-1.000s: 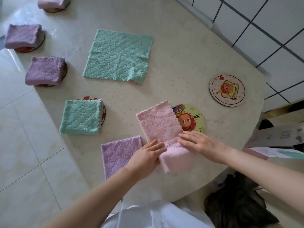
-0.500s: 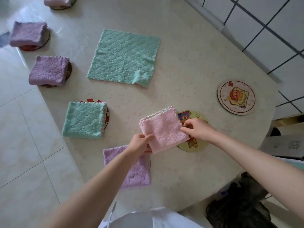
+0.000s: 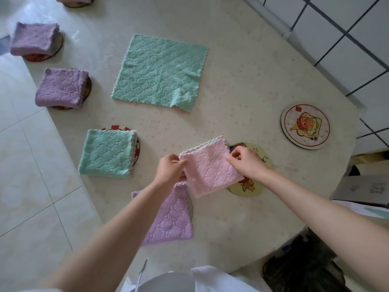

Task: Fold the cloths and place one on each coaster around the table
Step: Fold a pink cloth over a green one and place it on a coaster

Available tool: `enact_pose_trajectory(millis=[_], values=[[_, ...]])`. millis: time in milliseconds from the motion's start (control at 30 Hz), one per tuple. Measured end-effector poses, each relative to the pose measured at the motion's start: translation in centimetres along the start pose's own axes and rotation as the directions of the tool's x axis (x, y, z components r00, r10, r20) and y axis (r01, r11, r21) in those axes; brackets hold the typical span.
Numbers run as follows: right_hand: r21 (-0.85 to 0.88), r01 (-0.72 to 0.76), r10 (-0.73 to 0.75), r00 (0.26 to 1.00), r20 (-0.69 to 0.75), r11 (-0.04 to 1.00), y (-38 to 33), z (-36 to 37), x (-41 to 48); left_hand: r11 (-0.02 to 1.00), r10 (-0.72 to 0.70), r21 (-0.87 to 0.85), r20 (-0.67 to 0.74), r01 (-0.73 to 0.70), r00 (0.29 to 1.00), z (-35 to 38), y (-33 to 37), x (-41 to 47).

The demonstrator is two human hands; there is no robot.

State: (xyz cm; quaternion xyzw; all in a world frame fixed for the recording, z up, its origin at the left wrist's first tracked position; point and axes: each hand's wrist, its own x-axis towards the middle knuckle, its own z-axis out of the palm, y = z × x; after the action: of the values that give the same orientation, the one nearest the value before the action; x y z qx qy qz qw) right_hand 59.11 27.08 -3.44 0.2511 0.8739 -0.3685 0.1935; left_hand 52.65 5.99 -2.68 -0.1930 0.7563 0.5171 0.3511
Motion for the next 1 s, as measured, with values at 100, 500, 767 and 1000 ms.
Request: enact_pose_trajectory(millis=[100,500,767,1000], values=[[-0.026,0.003,-0.004,0.999,-0.042,1.000,0.4,0.5,-0.4,0.997,0.075,-0.031,-0.001,-0.075,0.997,-0.1,0.4,0.6],[-0.221,-0.105,0.079,0.989,-0.122,0.970,-0.9,1.3,-0.1,0.972,0.198,0.155,-0.125,-0.178,0.972,0.9,0.4,2.2],[-0.340,0.048,-0.179,0.914,-0.365,0.939,-1.2,2.1,-3.8,-0.048,0.700,0.698,0.533,-0.714,0.475,0.3,-4.2,0.2],[-0.388,-0.001,-0.133,0.939,-0.317,0.922,0.9,4.9,-5.2,0.008,0.614,0.780,0.490,-0.625,0.619,-0.4,-6.0,0.5]])
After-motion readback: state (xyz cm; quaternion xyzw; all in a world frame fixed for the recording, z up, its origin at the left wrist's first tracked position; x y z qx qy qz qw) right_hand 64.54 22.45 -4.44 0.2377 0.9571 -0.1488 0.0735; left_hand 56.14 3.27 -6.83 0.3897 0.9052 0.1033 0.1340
